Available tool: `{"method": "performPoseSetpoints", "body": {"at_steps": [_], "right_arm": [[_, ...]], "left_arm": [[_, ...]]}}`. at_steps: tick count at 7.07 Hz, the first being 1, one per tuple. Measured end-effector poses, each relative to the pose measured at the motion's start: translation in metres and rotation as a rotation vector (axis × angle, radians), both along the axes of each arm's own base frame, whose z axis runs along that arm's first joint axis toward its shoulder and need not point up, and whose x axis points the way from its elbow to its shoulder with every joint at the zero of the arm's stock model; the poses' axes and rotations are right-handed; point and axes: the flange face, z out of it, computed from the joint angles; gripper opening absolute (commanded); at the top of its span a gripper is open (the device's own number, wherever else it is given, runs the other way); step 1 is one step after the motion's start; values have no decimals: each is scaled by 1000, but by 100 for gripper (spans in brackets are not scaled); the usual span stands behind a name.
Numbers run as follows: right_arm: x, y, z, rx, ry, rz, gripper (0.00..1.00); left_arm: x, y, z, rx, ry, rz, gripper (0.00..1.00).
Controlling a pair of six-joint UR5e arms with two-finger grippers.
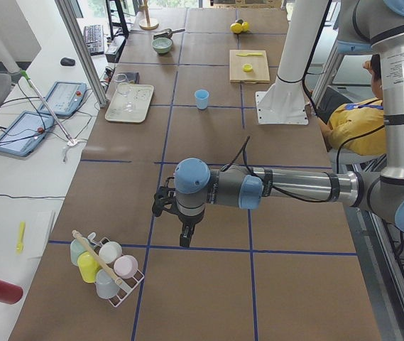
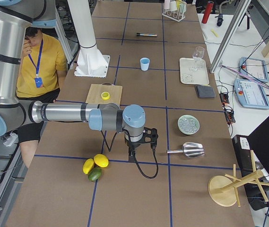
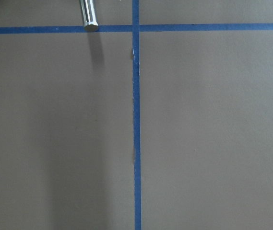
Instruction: Squeeze lemon into cup
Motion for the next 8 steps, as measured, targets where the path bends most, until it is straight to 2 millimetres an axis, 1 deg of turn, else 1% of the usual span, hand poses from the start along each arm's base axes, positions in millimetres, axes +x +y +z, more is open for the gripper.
{"method": "performPoseSetpoints", "body": {"at_steps": [2,3,6,7,8], "right_arm": [[-1,-2,-3,6,-7,-1,100],[-2,-7,-9,19,-10,-1,100],[-3,-34,-44,112,-18,-1,100],[-5,-38,-47,151,-34,-1,100],[-6,-39,-43,169,-54,1,100]], "left_arm": [[0,0,0,1,0,0,100],[0,0,0,1,0,1,100],[1,0,0,4,6,2,100],[2,0,-2,8,12,3,100],[2,-1,-2,17,15,4,100]]}}
